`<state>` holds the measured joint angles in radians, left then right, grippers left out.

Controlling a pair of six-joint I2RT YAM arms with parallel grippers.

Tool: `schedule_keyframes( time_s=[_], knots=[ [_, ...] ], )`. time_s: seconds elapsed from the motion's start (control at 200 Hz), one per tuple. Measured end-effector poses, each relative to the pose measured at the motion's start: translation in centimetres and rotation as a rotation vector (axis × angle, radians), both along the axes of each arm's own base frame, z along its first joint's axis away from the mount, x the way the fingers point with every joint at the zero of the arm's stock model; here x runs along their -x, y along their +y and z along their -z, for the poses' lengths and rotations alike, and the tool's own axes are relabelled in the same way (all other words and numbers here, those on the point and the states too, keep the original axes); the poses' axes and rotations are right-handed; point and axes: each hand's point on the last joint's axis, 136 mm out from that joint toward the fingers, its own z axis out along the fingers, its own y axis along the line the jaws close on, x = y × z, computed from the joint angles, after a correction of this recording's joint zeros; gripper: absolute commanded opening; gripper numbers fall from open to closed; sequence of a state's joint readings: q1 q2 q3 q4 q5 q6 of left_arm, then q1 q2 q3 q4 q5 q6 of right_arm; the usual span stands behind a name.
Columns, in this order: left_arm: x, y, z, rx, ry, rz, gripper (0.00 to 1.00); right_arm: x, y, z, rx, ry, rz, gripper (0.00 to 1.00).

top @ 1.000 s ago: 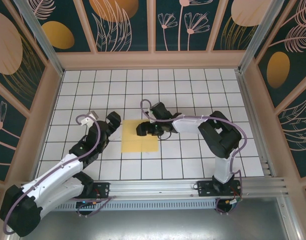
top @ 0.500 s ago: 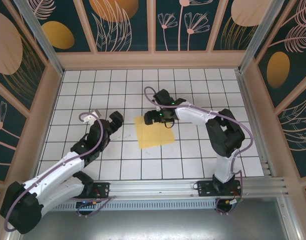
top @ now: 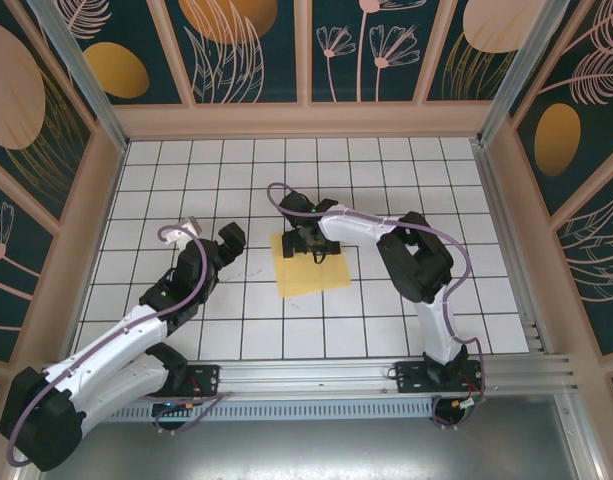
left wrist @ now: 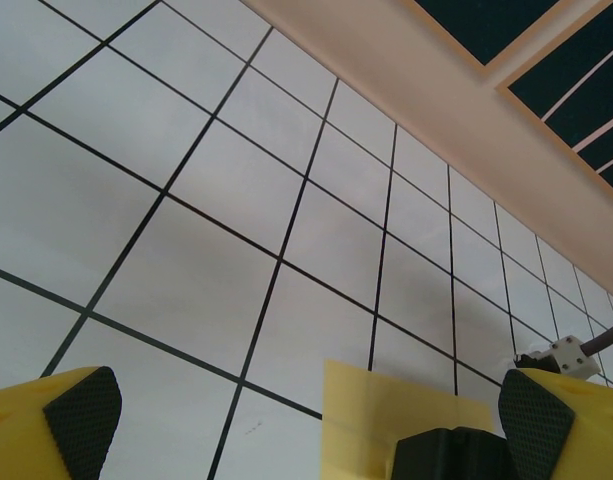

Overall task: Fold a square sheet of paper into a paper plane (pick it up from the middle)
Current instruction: Move the square sheet of paper to the center of the table, then fold the square sheet of paper in half at the center of the table.

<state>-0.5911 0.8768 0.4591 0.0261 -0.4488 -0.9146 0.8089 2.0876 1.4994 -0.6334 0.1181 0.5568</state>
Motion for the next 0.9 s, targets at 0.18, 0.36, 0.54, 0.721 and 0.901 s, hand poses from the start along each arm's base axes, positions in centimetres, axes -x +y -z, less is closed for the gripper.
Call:
schedule_keyframes(
  time_s=[0.18, 0.36, 0.54, 0.721, 0.901],
  knots=[
    [0.1, -0.6, 0.2, -0.018, 0.006, 0.043, 0.99, 0.2, 0.1, 0.0, -0.003, 0.008, -0.023, 0.99],
    [0.2, -1.0, 0.4, -0.022, 0.016, 0.069, 0.99, 0.3, 0.2, 0.1, 0.01, 0.003, -0.05, 0.99],
    [0.1, -1.2, 0.8, -0.026, 0.03, 0.077, 0.99, 0.4, 0.2, 0.1, 0.011, 0.002, -0.057, 0.99],
    [0.1, -1.3, 1.3, -0.029, 0.044, 0.085, 0.99, 0.5, 0.2, 0.2, 0.022, -0.001, -0.059, 0.99],
    [0.1, -1.3, 1.3, -0.029, 0.044, 0.084, 0.99, 0.6, 0.2, 0.6, 0.049, -0.016, -0.064, 0.99]
  ],
)
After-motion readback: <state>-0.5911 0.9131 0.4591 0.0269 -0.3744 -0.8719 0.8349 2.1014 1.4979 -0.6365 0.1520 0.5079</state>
